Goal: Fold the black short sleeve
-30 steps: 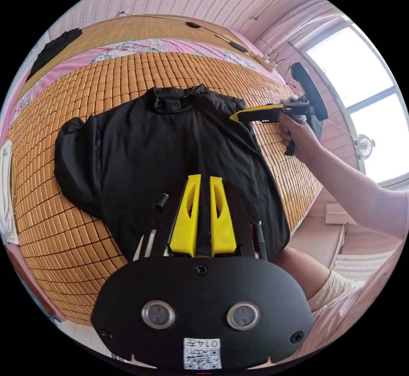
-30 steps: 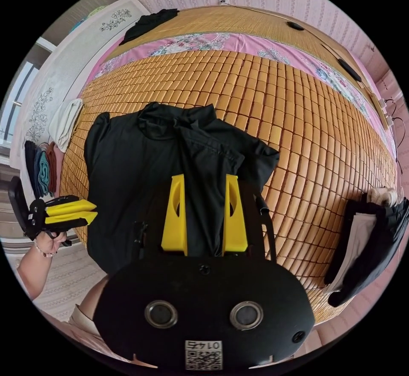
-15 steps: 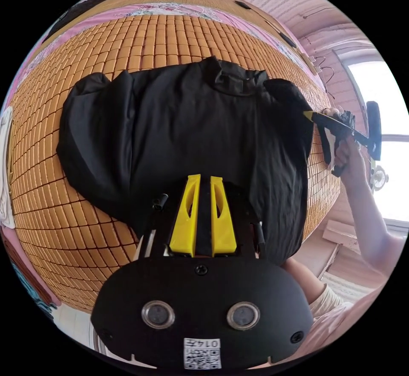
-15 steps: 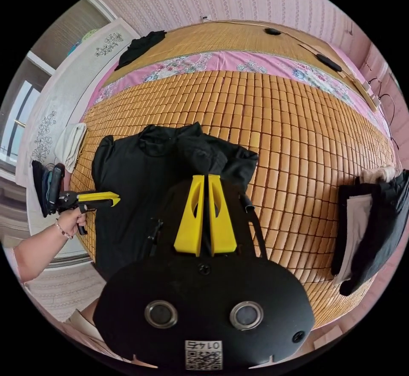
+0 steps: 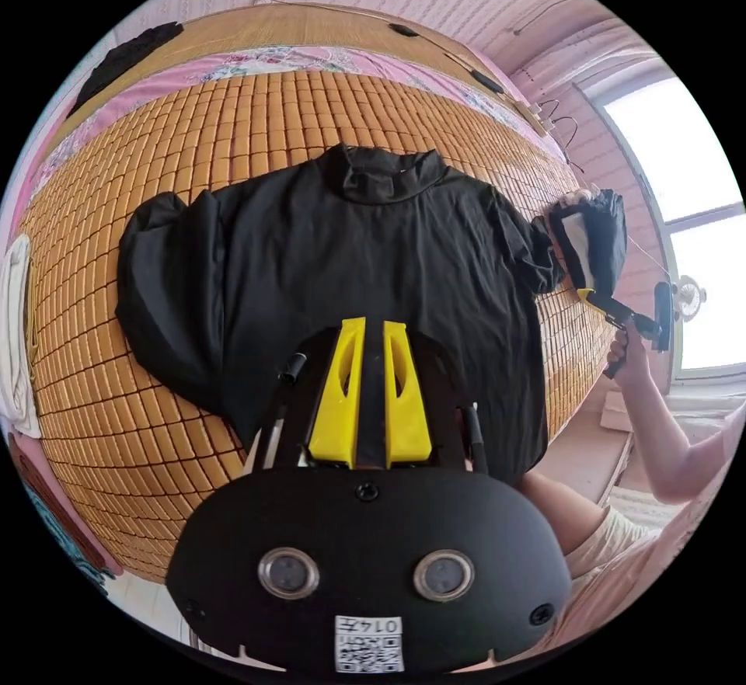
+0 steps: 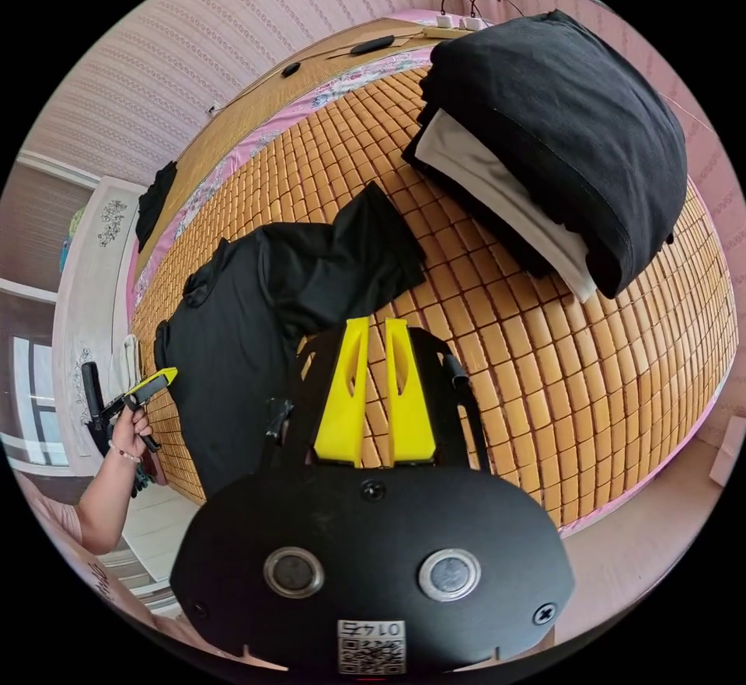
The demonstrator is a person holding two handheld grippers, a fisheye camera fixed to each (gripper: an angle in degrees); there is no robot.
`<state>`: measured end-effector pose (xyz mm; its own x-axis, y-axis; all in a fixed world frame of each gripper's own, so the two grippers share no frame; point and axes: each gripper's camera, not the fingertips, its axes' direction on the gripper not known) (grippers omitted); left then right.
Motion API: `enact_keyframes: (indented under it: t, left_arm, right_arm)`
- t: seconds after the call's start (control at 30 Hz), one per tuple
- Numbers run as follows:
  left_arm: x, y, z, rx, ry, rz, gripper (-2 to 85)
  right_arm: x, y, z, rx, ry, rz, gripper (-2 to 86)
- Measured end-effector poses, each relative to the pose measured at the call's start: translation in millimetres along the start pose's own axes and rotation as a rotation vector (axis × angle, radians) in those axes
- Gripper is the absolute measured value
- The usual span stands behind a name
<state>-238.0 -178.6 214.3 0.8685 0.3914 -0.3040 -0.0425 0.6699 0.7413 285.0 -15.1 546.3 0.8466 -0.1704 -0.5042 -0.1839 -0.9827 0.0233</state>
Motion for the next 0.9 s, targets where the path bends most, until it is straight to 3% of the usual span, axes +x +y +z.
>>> enact_keyframes:
  t: [0.37,0.6,0.9]
  left_arm:
    - [219,-135,52,-0.002,0.102,0.543,4.5]
    - [298,-173,82,-0.037,0.121,0.663,4.7]
    - [358,-189,132,-0.149,0.129,0.76,5.8]
  right_arm:
    - [50,-10,10,0.052,-0.029,0.036,8.6]
    - [64,-17,12,0.011,-0.096,0.012,1.3]
    - [96,18,-5,-0.035,-0.158,0.083,6.7]
